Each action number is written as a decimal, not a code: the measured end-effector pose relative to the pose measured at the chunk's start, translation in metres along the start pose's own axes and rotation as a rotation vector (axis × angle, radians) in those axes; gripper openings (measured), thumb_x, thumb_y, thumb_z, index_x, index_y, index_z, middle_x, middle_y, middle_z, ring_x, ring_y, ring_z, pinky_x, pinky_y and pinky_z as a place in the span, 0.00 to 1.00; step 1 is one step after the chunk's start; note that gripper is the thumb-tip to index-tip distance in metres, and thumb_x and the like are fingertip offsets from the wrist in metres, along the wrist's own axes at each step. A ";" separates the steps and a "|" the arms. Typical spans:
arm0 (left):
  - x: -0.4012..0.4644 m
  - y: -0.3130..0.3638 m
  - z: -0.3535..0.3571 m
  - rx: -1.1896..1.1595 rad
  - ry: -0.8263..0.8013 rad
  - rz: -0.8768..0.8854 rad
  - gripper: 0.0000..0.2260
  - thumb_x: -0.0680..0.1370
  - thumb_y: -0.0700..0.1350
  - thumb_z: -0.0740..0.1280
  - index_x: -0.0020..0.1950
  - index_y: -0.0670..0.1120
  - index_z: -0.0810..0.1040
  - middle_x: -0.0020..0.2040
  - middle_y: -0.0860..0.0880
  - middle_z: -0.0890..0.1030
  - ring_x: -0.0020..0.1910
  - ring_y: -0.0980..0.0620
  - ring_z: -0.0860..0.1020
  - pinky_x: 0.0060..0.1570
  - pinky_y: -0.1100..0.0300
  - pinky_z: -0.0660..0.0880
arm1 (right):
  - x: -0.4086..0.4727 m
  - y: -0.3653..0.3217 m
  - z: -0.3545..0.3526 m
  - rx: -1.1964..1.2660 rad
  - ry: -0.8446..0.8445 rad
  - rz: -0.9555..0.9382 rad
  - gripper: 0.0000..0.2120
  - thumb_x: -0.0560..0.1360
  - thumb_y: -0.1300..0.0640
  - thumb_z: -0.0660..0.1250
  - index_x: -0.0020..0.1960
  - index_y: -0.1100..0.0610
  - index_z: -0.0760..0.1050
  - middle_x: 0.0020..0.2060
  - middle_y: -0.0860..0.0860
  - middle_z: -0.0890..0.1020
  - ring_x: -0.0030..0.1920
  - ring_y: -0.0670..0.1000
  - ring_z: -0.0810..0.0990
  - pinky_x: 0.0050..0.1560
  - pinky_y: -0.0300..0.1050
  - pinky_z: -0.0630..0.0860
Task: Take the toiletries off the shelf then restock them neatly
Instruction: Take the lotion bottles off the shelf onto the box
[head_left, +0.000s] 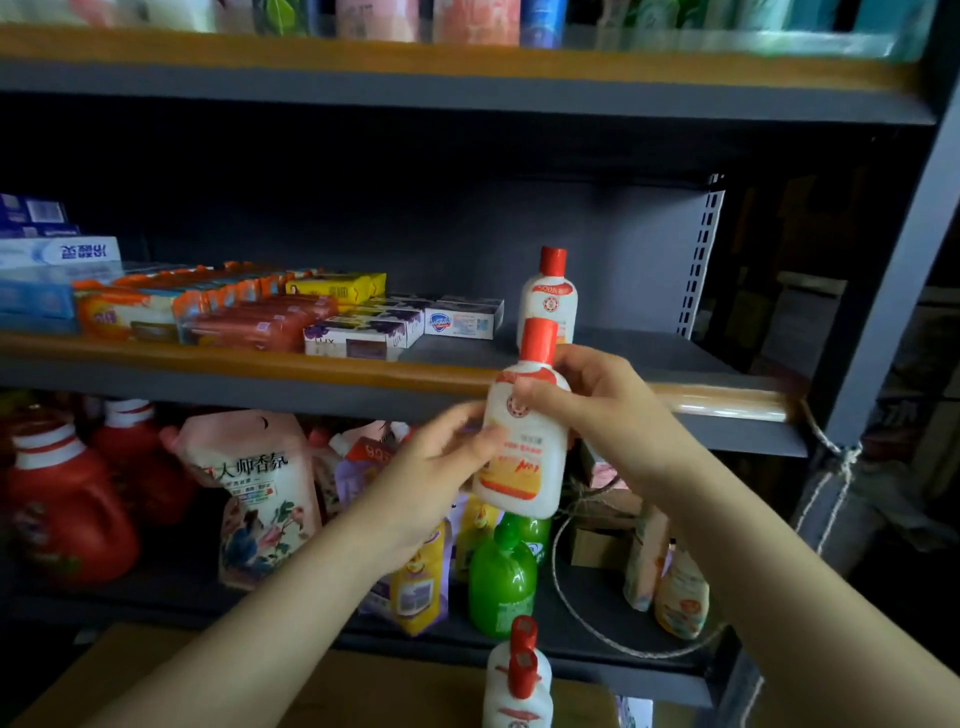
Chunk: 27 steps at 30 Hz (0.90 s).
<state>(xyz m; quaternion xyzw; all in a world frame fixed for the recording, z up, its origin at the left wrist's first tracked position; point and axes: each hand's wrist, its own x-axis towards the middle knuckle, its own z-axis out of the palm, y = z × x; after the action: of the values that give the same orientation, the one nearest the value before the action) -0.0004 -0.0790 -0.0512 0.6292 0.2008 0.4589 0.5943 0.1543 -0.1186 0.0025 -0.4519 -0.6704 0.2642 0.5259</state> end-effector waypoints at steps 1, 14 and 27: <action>-0.004 -0.004 0.001 -0.112 -0.008 -0.060 0.15 0.69 0.46 0.64 0.54 0.46 0.76 0.46 0.49 0.83 0.46 0.53 0.82 0.48 0.56 0.79 | -0.003 0.000 0.000 -0.039 0.001 -0.001 0.10 0.75 0.54 0.66 0.48 0.61 0.78 0.40 0.61 0.81 0.36 0.53 0.78 0.36 0.47 0.75; -0.022 -0.025 0.001 -0.453 -0.017 -0.374 0.21 0.58 0.51 0.78 0.44 0.40 0.82 0.33 0.42 0.81 0.29 0.50 0.80 0.25 0.63 0.74 | -0.009 0.034 -0.001 0.329 0.064 0.428 0.12 0.78 0.53 0.59 0.41 0.58 0.75 0.31 0.52 0.76 0.27 0.47 0.71 0.28 0.39 0.63; -0.041 -0.045 -0.006 0.617 -0.079 -0.124 0.06 0.74 0.43 0.70 0.47 0.46 0.74 0.35 0.56 0.80 0.31 0.63 0.78 0.28 0.71 0.71 | -0.046 0.070 0.013 0.173 -0.089 0.472 0.07 0.75 0.61 0.65 0.53 0.56 0.73 0.43 0.53 0.79 0.43 0.50 0.78 0.47 0.47 0.77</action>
<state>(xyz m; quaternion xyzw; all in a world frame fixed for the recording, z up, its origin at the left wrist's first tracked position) -0.0127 -0.0989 -0.1076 0.7835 0.3454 0.3146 0.4096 0.1663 -0.1262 -0.0810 -0.5370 -0.5439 0.4557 0.4562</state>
